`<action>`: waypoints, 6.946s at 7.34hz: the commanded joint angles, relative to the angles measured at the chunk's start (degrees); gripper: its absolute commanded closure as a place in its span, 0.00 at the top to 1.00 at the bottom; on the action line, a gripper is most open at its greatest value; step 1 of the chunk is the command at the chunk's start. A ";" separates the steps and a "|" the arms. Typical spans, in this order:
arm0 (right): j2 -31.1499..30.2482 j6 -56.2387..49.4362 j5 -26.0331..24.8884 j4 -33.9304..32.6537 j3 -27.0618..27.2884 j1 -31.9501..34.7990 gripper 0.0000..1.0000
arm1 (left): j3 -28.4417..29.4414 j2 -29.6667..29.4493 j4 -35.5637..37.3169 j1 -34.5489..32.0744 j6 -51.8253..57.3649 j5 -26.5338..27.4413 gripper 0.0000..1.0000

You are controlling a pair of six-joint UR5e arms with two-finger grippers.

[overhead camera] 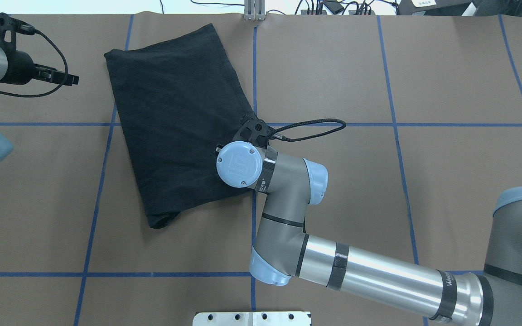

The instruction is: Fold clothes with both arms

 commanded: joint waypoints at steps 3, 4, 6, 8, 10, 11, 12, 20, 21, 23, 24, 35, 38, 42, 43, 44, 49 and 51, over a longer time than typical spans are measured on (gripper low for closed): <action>1.26 0.53 0.09 -0.17 -0.24 1.91 0.00 | -0.08 0.00 0.00 -0.03 0.00 -0.02 1.00; 1.26 0.36 0.18 -0.25 -0.23 2.09 0.00 | -0.08 0.00 0.00 -0.03 0.00 -0.02 1.00; 1.17 0.35 0.18 -0.43 -0.24 1.65 0.00 | -0.17 0.00 0.00 -0.03 0.00 -0.02 1.00; 1.00 0.00 0.70 -0.61 0.99 2.26 0.00 | -0.35 -0.09 0.00 -0.03 -0.09 -0.02 1.00; -2.32 -0.09 1.06 -0.87 5.62 2.44 0.00 | -0.35 -0.09 0.00 0.15 -0.09 -0.02 1.00; -6.87 -0.09 1.06 -0.87 10.87 2.35 0.00 | -0.35 -0.09 0.00 0.24 -0.09 -0.02 1.00; -11.00 0.26 0.45 -2.52 16.50 0.70 0.00 | -0.35 -0.09 0.00 0.33 -0.09 -0.02 1.00; -11.05 5.54 -5.01 -11.42 24.02 -8.19 0.00 | -19.45 3.49 0.44 16.10 -31.21 1.72 1.00; -11.31 5.71 -5.09 -11.42 24.02 -8.28 0.00 | -25.95 8.39 0.44 21.45 -37.99 5.65 1.00; -11.48 5.72 -5.79 -11.42 24.02 -8.28 0.00 | -31.97 12.30 0.44 32.09 -54.94 17.85 1.00; -11.48 5.72 -5.80 -11.42 24.02 -8.28 0.00 | -32.07 13.35 0.61 35.54 -56.76 21.56 1.00; -11.48 5.54 -5.80 -11.42 23.94 -7.84 0.00 | -33.66 20.13 0.70 47.78 -58.10 26.08 0.64; -11.48 5.54 -5.80 -11.42 24.02 -7.75 0.00 | -33.66 20.13 0.62 48.92 -58.10 26.08 0.64; -11.48 5.54 -5.80 -11.42 24.02 -7.84 0.00 | -33.75 20.30 0.70 49.11 -58.10 26.08 0.34; -11.48 5.54 -5.80 -11.42 24.11 -7.84 0.00 | -33.66 20.30 0.70 49.11 -58.10 26.08 0.31; -11.48 5.45 -5.80 -11.42 24.02 -7.84 0.00 | -33.66 20.30 0.70 49.11 -58.10 26.08 0.18; -18.65 5.19 -5.71 -11.68 32.76 -12.56 0.00 | -39.87 21.00 0.70 49.02 -58.01 25.38 0.00; -22.20 5.45 -7.46 -21.46 45.06 -18.19 0.00 | -43.14 22.14 0.70 49.28 -58.09 25.29 0.00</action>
